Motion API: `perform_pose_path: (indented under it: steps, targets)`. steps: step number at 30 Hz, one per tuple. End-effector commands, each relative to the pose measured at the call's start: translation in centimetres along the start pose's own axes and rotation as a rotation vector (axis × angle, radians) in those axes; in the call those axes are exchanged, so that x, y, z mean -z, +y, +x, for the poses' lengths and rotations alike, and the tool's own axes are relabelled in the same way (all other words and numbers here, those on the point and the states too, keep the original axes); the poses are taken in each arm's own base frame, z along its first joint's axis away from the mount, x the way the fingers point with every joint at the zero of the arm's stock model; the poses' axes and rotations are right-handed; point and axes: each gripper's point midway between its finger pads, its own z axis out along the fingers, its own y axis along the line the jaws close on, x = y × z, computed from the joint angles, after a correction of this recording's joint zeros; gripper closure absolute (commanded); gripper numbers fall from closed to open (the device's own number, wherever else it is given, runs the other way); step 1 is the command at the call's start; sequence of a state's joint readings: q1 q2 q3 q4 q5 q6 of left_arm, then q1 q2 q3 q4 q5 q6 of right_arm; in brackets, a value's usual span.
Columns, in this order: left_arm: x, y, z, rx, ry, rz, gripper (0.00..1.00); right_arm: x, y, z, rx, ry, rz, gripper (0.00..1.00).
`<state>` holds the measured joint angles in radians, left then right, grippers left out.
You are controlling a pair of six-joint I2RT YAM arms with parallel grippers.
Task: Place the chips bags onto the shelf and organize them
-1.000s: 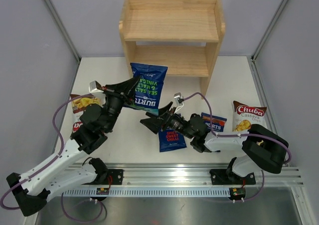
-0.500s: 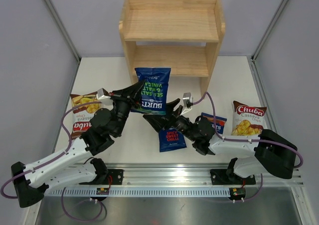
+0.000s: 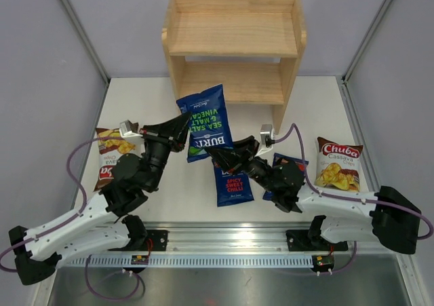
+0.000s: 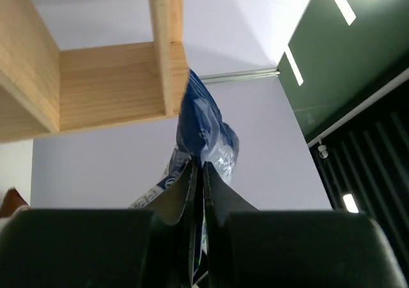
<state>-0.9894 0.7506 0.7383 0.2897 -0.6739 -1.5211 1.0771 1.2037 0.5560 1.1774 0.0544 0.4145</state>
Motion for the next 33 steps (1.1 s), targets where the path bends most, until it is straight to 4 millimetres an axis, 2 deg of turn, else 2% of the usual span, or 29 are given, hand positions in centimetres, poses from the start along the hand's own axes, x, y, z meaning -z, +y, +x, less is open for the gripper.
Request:
perform_pose_path:
  steps: [1,2,3,4,5,6,8,9,10,11,12,13,17,19,21,26,29,32,33]
  targets:
    - [1.2,-7.9,-3.9,-0.285,-0.153,0.188,0.91,-0.6,3.2,-5.7,0.036,-0.075,-0.055,0.89]
    - [1.6,-9.9,-4.2,-0.334,-0.153,0.230,0.85,-0.5,3.4,-5.6,0.046,-0.037,-0.053,0.91]
    - [1.9,-10.9,-4.1,-0.391,-0.140,0.258,0.80,-0.4,3.9,-4.8,0.054,0.044,-0.067,0.92]
    - [2.2,-11.9,-3.4,-0.507,-0.096,0.302,0.76,0.0,4.7,-5.7,0.060,0.054,-0.081,0.94]
    - [2.1,-11.6,-3.2,-0.587,-0.072,0.276,0.74,0.3,5.0,-5.9,0.075,0.078,-0.091,0.96]
    - [2.8,-13.5,-2.5,-0.661,-0.029,0.331,0.63,0.7,5.5,-5.5,0.075,0.138,-0.100,0.98]
    - [3.1,-13.7,-1.4,-0.800,0.057,0.335,0.46,1.7,6.8,-7.0,0.091,0.153,-0.132,1.00]
    - [3.4,-13.7,-0.5,-0.857,0.114,0.345,0.22,2.4,7.4,-6.6,0.090,0.226,-0.150,1.00]
    - [4.3,-15.7,1.3,-0.934,0.215,0.430,0.13,3.1,8.1,-7.2,0.097,0.251,-0.171,1.00]
    - [4.9,-14.1,2.8,-1.000,0.335,0.417,0.02,3.5,8.7,-7.3,0.117,0.286,-0.195,1.00]
    - [6.9,-15.3,5.2,-1.033,0.488,0.544,0.01,4.5,9.8,-7.0,0.117,0.364,-0.246,1.00]
    - [6.8,-13.0,6.4,-1.049,0.589,0.494,0.01,5.1,10.5,-7.4,0.130,0.382,-0.274,1.00]
    - [9.1,-10.4,10.1,-0.999,0.856,0.563,0.01,7.3,12.9,-8.4,0.131,0.456,-0.382,1.00]
    - [10.2,-9.9,11.0,-0.952,0.913,0.629,0.01,7.7,13.1,-9.1,0.138,0.449,-0.378,1.00]
    - [10.7,-10.0,10.8,-0.939,0.910,0.639,0.01,8.0,13.1,-9.4,0.145,0.449,-0.369,1.00]
    - [11.6,-8.9,11.9,-0.927,1.015,0.673,0.01,8.5,13.8,-8.1,0.127,0.535,-0.425,1.00]
    - [12.5,-8.9,12.7,-0.886,1.079,0.721,0.02,7.8,13.0,-7.4,0.128,0.553,-0.391,1.00]
    - [13.0,-8.9,12.7,-0.868,1.090,0.732,0.28,7.8,12.8,-7.4,0.143,0.550,-0.383,1.00]
    - [12.9,-8.7,12.5,-0.875,1.077,0.724,0.51,7.8,12.6,-7.4,0.148,0.552,-0.372,0.99]
